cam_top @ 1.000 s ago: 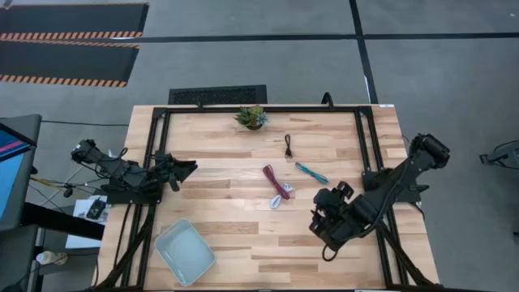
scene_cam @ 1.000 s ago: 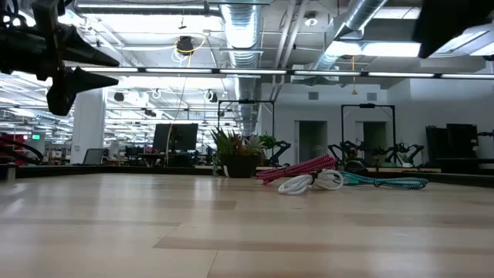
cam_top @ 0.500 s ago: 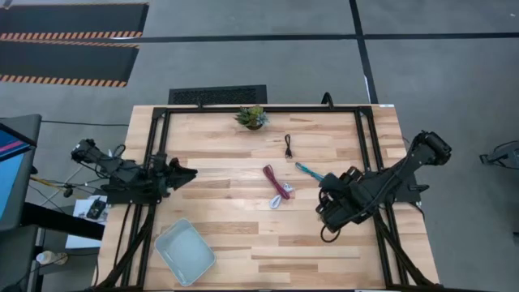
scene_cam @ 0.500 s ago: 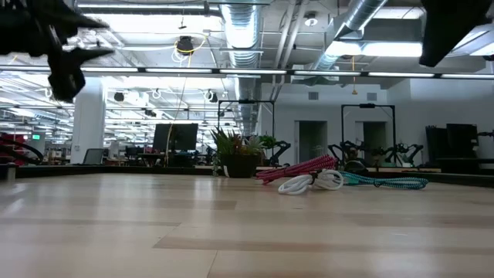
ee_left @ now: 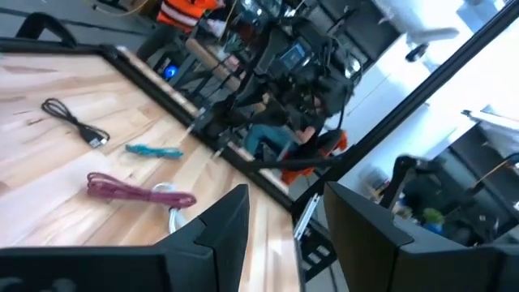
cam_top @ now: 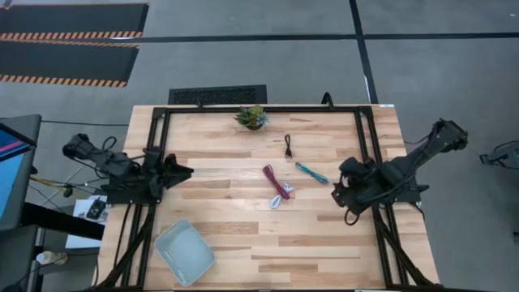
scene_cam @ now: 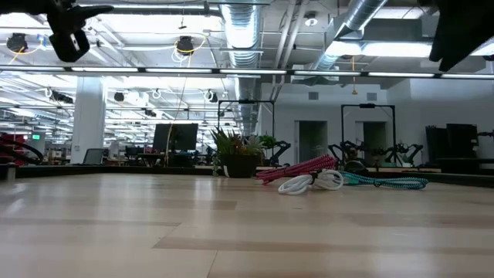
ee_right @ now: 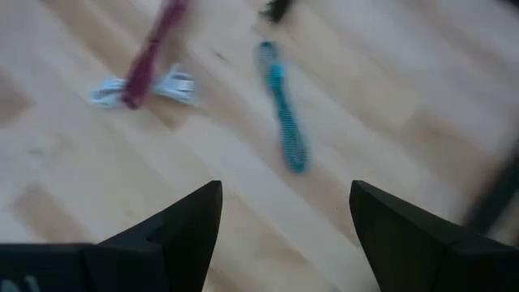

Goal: Pick and place USB-C Cables
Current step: Put the blue charger cable into the gray bin

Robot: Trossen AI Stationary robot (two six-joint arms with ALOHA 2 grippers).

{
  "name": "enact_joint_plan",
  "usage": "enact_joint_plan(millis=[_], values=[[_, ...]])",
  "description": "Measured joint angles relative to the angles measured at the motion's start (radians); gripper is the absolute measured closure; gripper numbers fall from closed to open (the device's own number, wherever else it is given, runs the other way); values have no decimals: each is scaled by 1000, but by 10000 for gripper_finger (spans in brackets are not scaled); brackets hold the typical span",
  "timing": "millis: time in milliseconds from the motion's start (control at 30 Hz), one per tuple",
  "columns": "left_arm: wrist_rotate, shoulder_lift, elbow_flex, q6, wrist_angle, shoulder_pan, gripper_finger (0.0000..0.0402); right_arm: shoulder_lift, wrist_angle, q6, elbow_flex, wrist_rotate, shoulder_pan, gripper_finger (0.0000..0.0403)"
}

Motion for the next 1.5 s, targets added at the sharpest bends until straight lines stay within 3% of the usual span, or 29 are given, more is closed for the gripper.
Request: enact_joint_plan(millis=[100, 267, 467, 800, 1000, 1500], values=[[-1, 57, 8, 1, 5, 0, 251, -63, 163, -3, -103, -19, 0, 106], [-1, 120, 9, -13, 5, 0, 251, -45, 235, -11, -186, -56, -16, 106], [-2, 137, 9, -20, 6, 0, 251, 68, 228, -24, -187, -77, -62, 106], [-10, 137, 9, -21, 6, 0, 251, 229, 279, -226, -187, -210, -183, 106], [-13, 137, 9, -21, -1, 0, 251, 242, 306, -336, -186, -245, -252, 106], [-131, 137, 9, -20, -73, 1, 241, 250, 314, -614, -186, -242, -504, 106]])
